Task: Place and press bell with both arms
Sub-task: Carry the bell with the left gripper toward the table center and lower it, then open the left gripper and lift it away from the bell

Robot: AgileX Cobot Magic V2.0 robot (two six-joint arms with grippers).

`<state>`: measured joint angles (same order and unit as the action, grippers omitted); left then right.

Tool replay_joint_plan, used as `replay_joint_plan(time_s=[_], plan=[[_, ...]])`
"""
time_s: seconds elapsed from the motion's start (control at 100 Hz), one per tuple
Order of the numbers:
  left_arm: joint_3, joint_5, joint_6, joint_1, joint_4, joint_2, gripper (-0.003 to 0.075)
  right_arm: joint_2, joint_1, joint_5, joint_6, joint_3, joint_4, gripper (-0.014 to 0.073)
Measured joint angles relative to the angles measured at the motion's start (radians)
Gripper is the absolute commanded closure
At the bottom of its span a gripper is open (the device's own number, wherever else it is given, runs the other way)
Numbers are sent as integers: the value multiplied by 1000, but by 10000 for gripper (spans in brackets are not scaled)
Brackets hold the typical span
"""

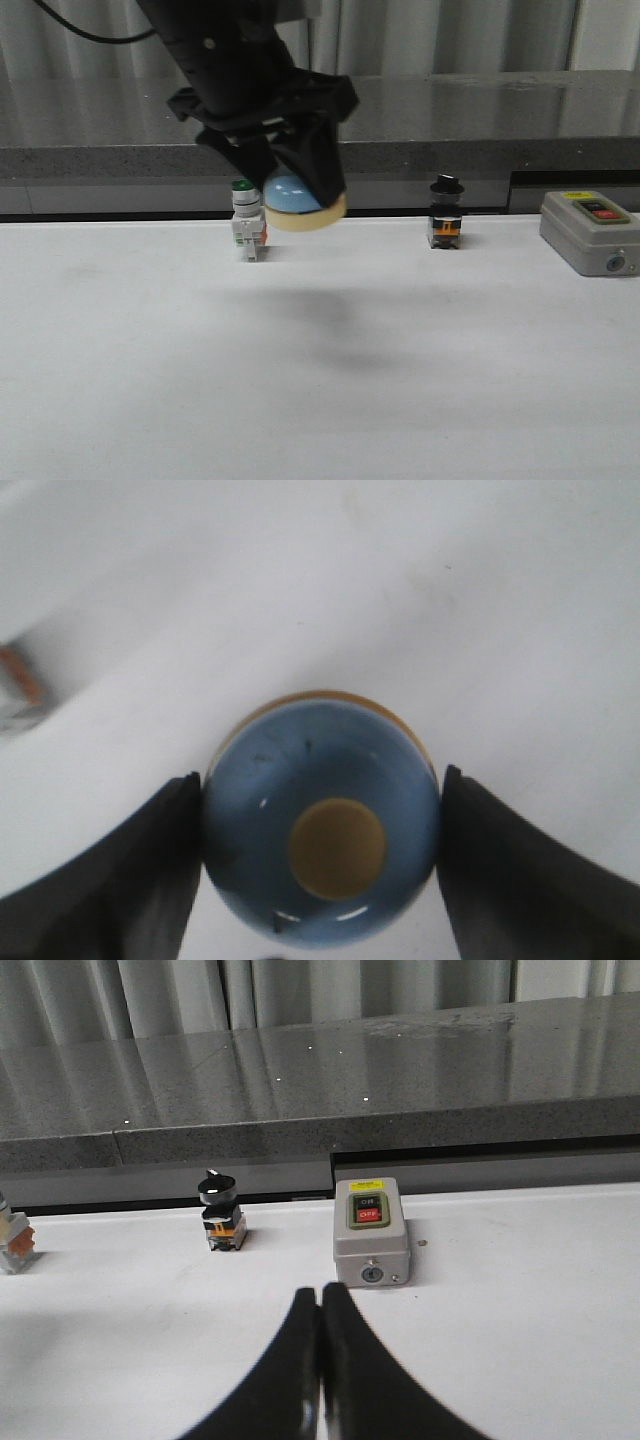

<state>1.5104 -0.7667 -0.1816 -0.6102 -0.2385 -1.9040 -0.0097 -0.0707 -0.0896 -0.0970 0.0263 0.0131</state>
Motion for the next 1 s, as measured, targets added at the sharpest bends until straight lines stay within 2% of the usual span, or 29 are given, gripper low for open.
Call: replay_joint_plan(time_s=[0.29,0.71,0.78,0.93,1.0], plan=[[0,34,0,-110,0,-121,513,0,0,0,0,0,0,654],[2,49,0,-118,-2,-187,493,0,0,0,0,0,0,654],[4,49,0,-118,-2,-192,415,0,0,0,0,0,0,654],[8,49,-8,-118,-4,-193,92,0,0,0,0,0,0,654],[14,40,-10,-118,-6,-200,5,0,0,0,0,0,0,654]])
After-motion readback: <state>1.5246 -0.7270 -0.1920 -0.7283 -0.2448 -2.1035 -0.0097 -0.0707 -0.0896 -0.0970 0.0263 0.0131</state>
